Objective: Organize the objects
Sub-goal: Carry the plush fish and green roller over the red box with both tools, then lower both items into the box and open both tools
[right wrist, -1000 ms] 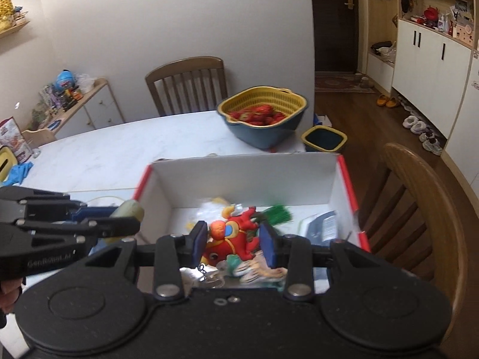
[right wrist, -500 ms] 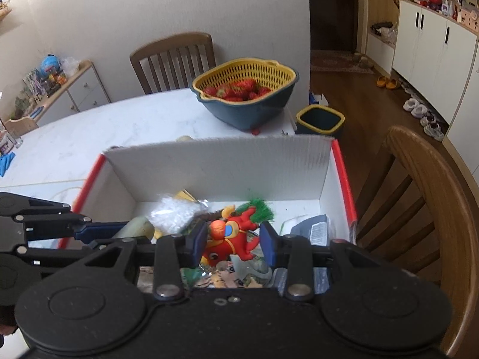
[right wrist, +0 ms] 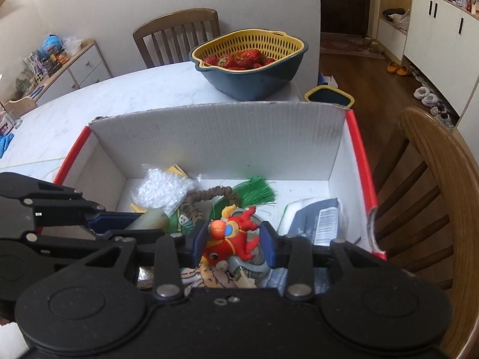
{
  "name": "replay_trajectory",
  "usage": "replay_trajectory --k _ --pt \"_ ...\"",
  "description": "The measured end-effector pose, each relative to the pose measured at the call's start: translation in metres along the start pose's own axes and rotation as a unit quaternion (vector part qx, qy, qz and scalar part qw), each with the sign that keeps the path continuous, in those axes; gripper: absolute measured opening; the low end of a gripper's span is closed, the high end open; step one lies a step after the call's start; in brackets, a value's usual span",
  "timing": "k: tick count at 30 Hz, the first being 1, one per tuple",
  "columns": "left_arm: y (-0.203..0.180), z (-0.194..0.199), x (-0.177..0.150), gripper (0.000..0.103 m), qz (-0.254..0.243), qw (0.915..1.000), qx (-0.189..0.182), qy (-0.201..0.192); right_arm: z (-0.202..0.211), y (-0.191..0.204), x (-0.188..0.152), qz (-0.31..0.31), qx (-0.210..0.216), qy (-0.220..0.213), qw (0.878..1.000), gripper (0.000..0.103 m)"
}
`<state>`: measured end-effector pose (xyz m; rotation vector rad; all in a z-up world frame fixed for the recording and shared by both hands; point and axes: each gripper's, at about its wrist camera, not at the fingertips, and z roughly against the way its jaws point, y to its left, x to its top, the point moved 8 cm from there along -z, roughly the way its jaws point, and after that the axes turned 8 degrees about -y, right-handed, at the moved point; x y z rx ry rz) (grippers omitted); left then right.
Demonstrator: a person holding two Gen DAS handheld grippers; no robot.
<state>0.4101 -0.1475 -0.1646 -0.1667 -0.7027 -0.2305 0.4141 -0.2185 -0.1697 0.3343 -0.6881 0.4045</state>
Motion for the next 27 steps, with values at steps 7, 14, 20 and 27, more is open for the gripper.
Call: replay_trajectory --k 7,14,20,27 --pt "0.002 -0.007 -0.006 0.016 0.005 0.9999 0.001 0.013 -0.006 0.0 0.0 0.007 0.004 0.009 1.0 0.036" --pt "0.002 -0.008 -0.006 0.016 0.013 0.9997 -0.002 0.02 -0.01 0.0 -0.003 0.008 0.004 0.019 1.0 0.037" --pt "0.004 -0.005 -0.007 0.019 0.017 0.9996 0.002 0.023 -0.008 -0.002 -0.004 0.006 0.0 0.023 1.0 0.043" --pt "0.004 0.001 -0.009 0.026 0.016 0.9997 0.006 0.017 0.0 -0.005 -0.005 -0.001 -0.01 0.018 1.0 0.052"
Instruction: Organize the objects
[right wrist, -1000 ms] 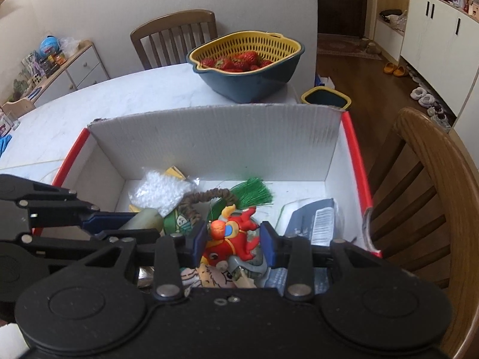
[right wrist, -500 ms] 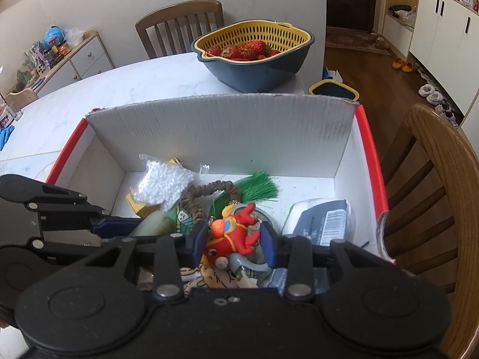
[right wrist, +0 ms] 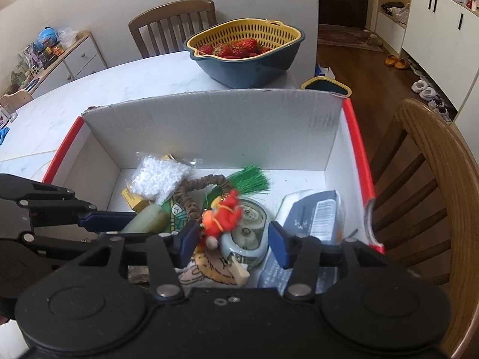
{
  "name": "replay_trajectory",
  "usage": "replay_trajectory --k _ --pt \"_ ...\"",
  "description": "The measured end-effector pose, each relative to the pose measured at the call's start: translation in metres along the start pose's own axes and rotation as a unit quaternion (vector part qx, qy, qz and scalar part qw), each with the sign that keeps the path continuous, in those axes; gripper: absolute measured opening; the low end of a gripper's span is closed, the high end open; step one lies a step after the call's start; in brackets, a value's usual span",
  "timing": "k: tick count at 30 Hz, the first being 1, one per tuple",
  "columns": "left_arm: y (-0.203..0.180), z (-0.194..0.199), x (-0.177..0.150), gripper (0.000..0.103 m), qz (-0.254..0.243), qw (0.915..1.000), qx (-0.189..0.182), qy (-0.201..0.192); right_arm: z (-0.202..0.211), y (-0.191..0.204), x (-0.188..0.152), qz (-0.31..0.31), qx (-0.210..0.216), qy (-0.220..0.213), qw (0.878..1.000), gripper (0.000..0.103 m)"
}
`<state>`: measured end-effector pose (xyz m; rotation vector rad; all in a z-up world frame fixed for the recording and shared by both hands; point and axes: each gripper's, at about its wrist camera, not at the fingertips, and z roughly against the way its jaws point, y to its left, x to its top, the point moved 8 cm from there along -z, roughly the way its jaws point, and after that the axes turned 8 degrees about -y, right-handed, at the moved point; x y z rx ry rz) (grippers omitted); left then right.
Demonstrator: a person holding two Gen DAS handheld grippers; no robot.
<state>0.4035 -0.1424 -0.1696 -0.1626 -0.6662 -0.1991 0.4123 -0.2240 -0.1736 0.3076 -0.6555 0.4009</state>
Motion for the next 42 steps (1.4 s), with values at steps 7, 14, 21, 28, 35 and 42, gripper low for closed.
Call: replay_trajectory --k 7,14,21,28,35,42 --pt "-0.002 0.011 0.001 0.03 -0.004 0.9999 -0.003 -0.015 0.017 0.002 -0.002 -0.004 0.003 -0.014 1.0 0.057" --pt "0.001 0.029 0.001 0.06 0.004 0.9993 -0.007 -0.037 0.036 0.007 -0.004 -0.011 0.005 -0.032 0.999 0.062" --pt "0.001 0.058 0.003 0.067 -0.003 0.9972 -0.019 -0.072 0.059 0.016 -0.005 -0.021 0.008 -0.054 0.998 0.063" --pt "0.005 0.092 0.003 0.067 -0.006 0.9939 -0.03 -0.106 0.086 0.03 -0.004 -0.037 0.012 -0.088 0.995 0.07" --pt "0.015 0.13 0.003 0.075 0.003 0.9889 -0.036 -0.144 0.116 0.05 -0.007 -0.04 0.014 -0.126 0.991 0.075" --pt "0.022 0.159 -0.005 0.084 0.0 0.9853 -0.04 -0.166 0.143 0.072 -0.01 -0.045 0.012 -0.166 0.985 0.085"
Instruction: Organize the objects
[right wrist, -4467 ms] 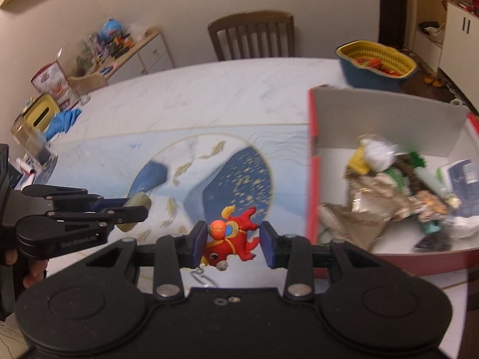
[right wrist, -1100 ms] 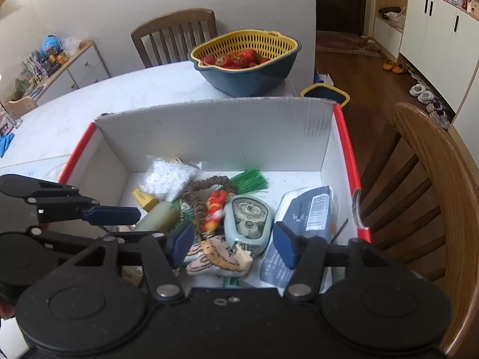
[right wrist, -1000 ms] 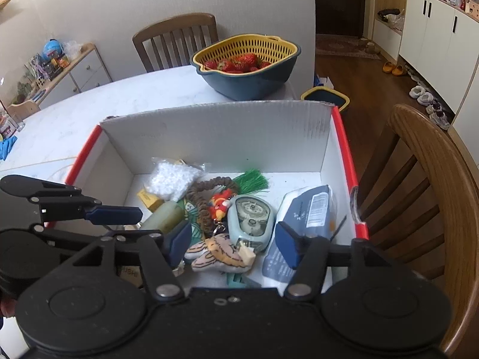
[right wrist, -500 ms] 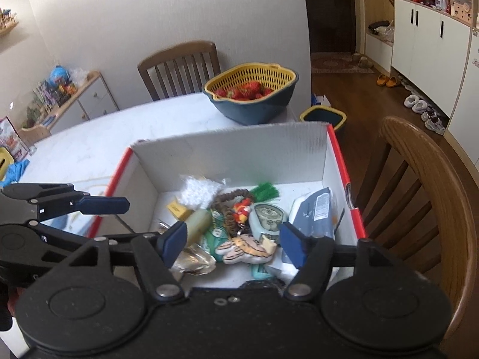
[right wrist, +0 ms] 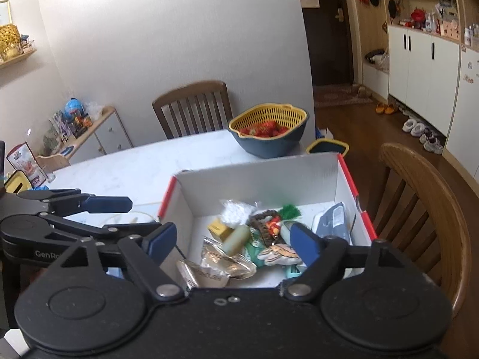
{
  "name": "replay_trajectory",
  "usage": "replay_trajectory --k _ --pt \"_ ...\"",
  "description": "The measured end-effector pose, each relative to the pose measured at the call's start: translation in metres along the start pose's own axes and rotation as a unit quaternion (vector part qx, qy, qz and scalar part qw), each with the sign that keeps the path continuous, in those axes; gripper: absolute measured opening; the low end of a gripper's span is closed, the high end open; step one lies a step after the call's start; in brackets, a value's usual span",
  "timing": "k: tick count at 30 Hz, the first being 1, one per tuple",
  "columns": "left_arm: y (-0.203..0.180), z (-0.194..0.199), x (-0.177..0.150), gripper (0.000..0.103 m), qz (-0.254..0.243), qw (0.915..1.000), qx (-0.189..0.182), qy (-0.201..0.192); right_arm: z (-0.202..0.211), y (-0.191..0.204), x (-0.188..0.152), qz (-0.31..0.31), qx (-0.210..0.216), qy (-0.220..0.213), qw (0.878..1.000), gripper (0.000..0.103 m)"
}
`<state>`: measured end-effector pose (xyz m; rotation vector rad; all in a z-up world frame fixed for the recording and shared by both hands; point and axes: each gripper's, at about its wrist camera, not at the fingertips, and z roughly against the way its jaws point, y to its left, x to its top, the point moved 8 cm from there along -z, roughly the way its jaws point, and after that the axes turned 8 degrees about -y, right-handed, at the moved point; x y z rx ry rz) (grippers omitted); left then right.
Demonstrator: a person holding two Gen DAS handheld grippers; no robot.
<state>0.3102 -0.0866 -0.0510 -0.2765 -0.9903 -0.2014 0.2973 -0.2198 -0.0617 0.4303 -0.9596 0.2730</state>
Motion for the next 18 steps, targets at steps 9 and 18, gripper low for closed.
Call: replay_trajectory --k 9,18 --pt "0.002 0.029 0.0 0.097 -0.01 0.9997 -0.006 -0.022 0.026 0.024 -0.002 -0.004 -0.015 -0.052 0.999 0.102" --pt "0.011 0.048 -0.007 0.103 -0.004 0.9994 -0.016 -0.031 0.043 0.04 -0.012 -0.019 -0.027 -0.079 0.996 0.102"
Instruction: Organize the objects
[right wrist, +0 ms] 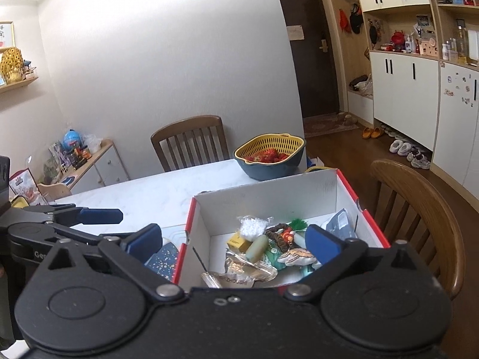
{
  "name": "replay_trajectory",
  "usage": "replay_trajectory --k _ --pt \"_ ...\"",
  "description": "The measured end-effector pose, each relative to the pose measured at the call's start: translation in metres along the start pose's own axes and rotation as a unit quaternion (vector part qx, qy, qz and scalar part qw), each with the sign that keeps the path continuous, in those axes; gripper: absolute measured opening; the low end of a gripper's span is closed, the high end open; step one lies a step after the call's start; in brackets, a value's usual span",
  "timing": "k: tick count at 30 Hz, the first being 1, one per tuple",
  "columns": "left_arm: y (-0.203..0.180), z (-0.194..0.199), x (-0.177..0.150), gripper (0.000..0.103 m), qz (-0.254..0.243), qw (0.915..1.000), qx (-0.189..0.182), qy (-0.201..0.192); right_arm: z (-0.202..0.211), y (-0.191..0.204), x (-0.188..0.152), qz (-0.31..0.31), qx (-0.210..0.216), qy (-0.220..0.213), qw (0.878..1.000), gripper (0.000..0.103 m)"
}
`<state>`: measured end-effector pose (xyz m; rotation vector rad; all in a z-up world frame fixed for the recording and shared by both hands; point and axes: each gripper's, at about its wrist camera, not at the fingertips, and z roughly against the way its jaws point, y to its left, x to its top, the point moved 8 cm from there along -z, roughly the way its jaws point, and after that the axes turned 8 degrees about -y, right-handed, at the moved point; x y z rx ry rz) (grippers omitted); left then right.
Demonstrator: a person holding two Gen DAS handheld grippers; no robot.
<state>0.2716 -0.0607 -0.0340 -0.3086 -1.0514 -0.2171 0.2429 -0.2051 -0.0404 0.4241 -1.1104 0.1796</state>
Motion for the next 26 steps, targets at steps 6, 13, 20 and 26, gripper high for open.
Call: replay_trajectory --k 6,13,20,26 --pt "0.005 0.011 -0.007 0.103 -0.002 1.0 0.002 -0.001 0.01 0.013 -0.009 -0.006 -0.012 -0.013 1.0 0.102" --pt "0.011 0.022 -0.013 0.103 -0.005 1.0 -0.002 -0.003 0.016 0.028 -0.019 -0.009 -0.025 -0.01 1.0 0.102" --pt "0.021 0.033 -0.018 0.103 -0.015 0.9999 0.0 -0.008 0.022 0.041 -0.027 -0.02 -0.039 -0.011 0.999 0.102" --pt "0.036 0.046 -0.026 0.103 -0.02 0.9998 -0.002 -0.006 0.018 0.055 -0.034 -0.023 -0.043 -0.007 0.999 0.102"
